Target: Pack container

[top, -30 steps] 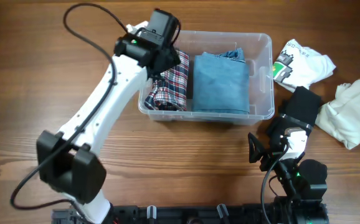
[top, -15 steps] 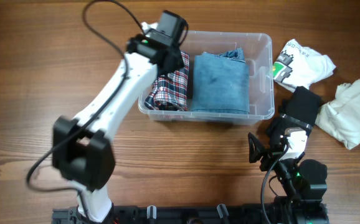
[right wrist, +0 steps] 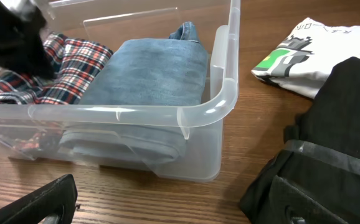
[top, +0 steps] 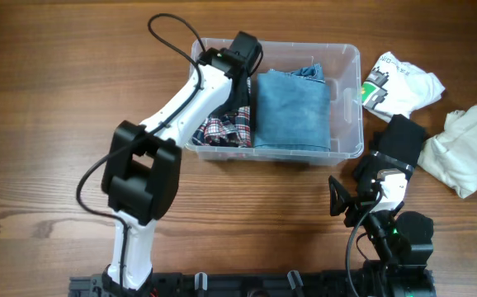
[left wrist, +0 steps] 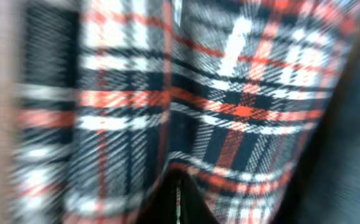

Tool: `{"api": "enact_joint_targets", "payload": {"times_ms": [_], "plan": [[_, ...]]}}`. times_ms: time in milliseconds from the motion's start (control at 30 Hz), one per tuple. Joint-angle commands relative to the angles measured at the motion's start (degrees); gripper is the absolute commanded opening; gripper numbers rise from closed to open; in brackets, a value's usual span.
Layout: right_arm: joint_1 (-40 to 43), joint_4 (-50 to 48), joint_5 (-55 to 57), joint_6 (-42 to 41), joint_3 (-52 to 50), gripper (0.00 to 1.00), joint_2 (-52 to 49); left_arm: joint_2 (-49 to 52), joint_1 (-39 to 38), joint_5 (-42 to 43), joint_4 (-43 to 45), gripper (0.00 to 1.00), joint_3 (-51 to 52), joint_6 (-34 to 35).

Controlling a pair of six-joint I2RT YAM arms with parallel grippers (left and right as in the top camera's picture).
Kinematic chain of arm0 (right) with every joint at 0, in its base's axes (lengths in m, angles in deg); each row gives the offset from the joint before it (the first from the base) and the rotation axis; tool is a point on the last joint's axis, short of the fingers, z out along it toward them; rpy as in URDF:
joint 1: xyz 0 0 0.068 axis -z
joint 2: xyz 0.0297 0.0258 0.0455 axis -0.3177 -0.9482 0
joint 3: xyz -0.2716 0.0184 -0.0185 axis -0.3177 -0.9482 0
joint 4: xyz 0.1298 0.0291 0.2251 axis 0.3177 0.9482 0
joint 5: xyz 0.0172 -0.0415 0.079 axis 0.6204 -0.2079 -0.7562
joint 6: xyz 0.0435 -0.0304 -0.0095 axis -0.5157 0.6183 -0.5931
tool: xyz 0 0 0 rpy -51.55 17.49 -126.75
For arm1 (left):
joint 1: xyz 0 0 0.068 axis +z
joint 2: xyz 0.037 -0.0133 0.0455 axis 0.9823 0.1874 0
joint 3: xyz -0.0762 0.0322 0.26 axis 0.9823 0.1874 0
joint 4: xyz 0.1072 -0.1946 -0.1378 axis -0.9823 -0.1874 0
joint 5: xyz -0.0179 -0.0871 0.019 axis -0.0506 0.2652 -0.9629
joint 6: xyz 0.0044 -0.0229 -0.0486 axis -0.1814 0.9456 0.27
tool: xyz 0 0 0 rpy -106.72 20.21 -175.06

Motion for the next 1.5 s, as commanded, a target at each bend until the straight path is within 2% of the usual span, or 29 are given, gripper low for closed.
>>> {"api": "enact_joint_targets", "payload": {"times_ms": [0,67,400,633,700,900,1067,1167,1300,1400,1467], "plan": [[0.3,-0.2,-0.3,-0.5,0.0,1.00,0.5,-6.3,-0.1,-5.3,0.3,0.04,-2.2,-3.9],[0.3,-0.2,-0.3,-0.5,0.0,1.00,0.5,-4.7,-0.3,-6.2,-0.1,0.04,-1.7,-6.5],[0.3,-0.2,-0.3,-0.5,0.0,1.00,0.5,8.9,-0.5,-8.3,-1.6,0.04,-0.7,-6.3],[0.3,-0.2,-0.3,-0.5,0.0,1.00,0.5,-1.3,-2.1,-8.7,-7.2,0.12,-11.8,-6.3],[0.3,-0.2,-0.3,-0.5,0.0,1.00,0.5,-3.3,-2.0,-9.0,-7.4,0.13,-12.0,-6.4],[0.3,-0.2,-0.3,-0.5,0.0,1.00,0.5,0.2,-1.6,-12.6,-10.9,0.13,-7.2,-7.6],[0.3,-0.2,-0.3,-0.5,0.0,1.00,0.5,4.0,-1.5,-12.6,-8.8,0.15,-1.3,-7.6],[0.3,-0.2,-0.3,-0.5,0.0,1.00,0.5,6.2,-1.4,-11.4,-4.1,0.22,0.4,-7.6],[0.3,-0.2,-0.3,-0.5,0.0,1.00,0.5,6.3,-1.4,-7.3,1.0,0.25,-0.4,-7.8],[0.3,-0.2,-0.3,-0.5,0.0,1.00,0.5,4.5,-1.6,-6.5,-4.5,0.24,-6.8,-7.8],[0.3,-0.2,-0.3,-0.5,0.0,1.00,0.5,2.6,-1.8,-6.5,-7.9,0.32,-10.4,-7.8]]}}
